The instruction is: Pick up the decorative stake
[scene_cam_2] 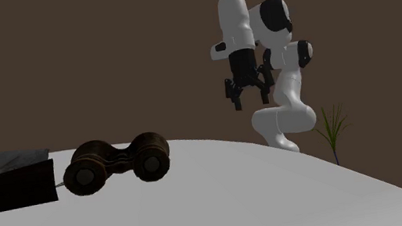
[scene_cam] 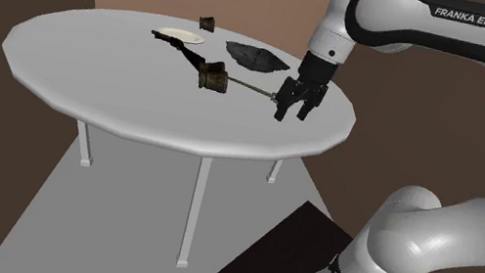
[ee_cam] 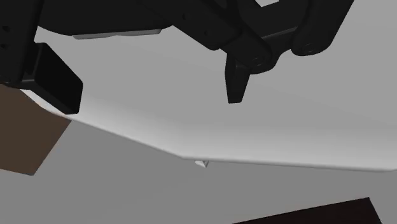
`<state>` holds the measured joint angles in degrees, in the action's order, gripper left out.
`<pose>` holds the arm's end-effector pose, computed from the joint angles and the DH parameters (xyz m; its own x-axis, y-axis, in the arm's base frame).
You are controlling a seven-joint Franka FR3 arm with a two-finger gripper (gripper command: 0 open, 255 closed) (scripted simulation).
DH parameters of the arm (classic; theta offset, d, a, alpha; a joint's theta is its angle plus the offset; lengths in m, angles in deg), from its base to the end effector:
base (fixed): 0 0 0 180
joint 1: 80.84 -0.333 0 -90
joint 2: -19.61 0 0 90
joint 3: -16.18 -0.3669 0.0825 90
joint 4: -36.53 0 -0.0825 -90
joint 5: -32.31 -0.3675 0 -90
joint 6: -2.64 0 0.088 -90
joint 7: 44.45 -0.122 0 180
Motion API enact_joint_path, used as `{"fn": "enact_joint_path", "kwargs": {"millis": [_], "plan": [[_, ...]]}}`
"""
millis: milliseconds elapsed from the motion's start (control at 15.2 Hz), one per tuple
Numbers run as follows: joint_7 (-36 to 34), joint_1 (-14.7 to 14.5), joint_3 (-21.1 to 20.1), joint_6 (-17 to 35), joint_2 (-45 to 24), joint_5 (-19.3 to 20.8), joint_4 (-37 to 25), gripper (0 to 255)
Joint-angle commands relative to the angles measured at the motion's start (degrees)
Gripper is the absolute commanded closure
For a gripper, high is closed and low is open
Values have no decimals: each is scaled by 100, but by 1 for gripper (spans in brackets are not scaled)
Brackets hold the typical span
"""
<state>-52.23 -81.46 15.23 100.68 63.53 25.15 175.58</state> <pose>0.2721 0.0226 0.5871 0.9911 -0.1287 0.0341 -0.1238 -0.9852 -0.1184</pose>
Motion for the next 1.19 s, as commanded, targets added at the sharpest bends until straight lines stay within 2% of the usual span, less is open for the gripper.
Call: {"fn": "enact_joint_path", "kwargs": {"millis": [0, 528, 1122], "plan": [[0, 0, 0, 0, 0, 0, 0, 0], [1202, 70, 730, 151, -1785, 309, -1267, 0], [2485, 153, 1290, -149, -3984, 201, -3344, 0]]}}
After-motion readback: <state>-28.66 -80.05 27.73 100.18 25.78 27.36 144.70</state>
